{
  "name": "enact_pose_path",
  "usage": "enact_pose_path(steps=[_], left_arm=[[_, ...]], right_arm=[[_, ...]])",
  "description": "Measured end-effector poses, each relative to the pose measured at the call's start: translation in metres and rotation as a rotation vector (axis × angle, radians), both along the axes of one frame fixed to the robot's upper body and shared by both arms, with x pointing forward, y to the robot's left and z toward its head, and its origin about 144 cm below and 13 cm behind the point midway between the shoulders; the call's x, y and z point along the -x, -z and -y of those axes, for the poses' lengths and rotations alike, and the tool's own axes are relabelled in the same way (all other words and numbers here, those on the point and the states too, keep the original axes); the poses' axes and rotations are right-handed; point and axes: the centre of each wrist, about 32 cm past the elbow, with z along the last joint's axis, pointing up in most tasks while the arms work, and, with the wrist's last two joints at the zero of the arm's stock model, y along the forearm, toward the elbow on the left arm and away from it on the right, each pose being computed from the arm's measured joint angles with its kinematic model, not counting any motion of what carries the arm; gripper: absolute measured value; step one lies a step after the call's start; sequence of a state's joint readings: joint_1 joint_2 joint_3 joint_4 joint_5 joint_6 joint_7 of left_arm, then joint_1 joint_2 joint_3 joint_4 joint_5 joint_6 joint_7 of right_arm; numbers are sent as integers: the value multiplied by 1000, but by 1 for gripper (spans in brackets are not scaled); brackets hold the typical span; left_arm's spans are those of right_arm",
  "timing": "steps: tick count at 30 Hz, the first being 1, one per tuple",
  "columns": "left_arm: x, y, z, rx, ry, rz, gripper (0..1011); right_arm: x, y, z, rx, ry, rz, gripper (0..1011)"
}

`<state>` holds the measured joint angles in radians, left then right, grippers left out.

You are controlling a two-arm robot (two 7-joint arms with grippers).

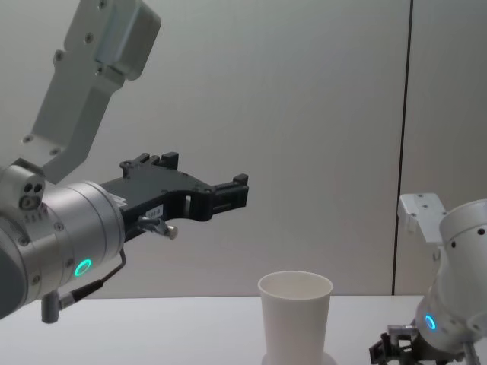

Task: Place the pen into the pen holder.

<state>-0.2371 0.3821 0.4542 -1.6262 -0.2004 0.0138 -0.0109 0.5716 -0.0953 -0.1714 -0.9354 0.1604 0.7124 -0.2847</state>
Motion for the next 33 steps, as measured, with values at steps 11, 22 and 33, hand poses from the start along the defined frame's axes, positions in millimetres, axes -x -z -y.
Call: enact_pose_path(steps=[11,22,33], left_arm=[[0,0,0,0,0,0,1004],[0,0,0,0,0,0,1004],[0,0,0,0,0,0,1004]], right_arm=[[0,4,-1,1,-2,-5,591],[0,8,-2,5,-1,-12,223],[1,10,-1,0,5,-13,177]])
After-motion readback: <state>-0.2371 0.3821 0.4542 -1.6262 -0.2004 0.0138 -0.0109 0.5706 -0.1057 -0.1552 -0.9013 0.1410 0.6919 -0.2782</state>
